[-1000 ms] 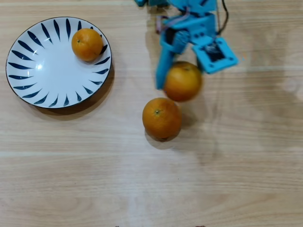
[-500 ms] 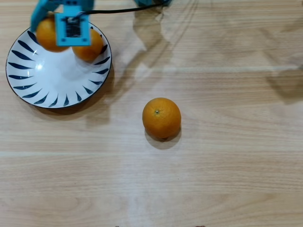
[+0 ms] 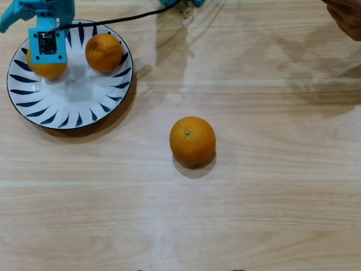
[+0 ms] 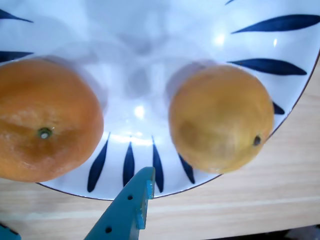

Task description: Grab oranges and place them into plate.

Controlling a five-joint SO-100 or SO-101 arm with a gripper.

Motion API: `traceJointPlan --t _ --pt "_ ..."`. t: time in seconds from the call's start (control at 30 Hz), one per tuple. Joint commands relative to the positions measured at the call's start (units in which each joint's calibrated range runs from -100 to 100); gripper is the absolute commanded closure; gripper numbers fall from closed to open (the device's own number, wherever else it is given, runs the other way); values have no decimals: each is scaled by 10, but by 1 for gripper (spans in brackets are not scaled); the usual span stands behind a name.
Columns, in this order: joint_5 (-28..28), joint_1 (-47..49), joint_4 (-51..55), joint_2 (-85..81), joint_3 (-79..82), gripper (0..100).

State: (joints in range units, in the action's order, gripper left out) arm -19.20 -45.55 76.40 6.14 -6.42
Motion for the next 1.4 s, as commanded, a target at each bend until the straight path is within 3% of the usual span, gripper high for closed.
traceJointPlan --t 0.0,0.17,0.37,0.57,0.73,0.9,1.17,1.37 --pt "-2 3 4 -6 -28 43" --pt "-37 40 107 -6 -114 49" --pt "-66 159 215 -11 -307 76" --pt "-185 354 211 -77 -258 72" --pt "-251 480 76 -93 -169 71" --pt "-303 575 -111 -94 -37 61" --pt "-315 597 -306 -88 129 60" --pt "-315 581 -369 -88 191 60"
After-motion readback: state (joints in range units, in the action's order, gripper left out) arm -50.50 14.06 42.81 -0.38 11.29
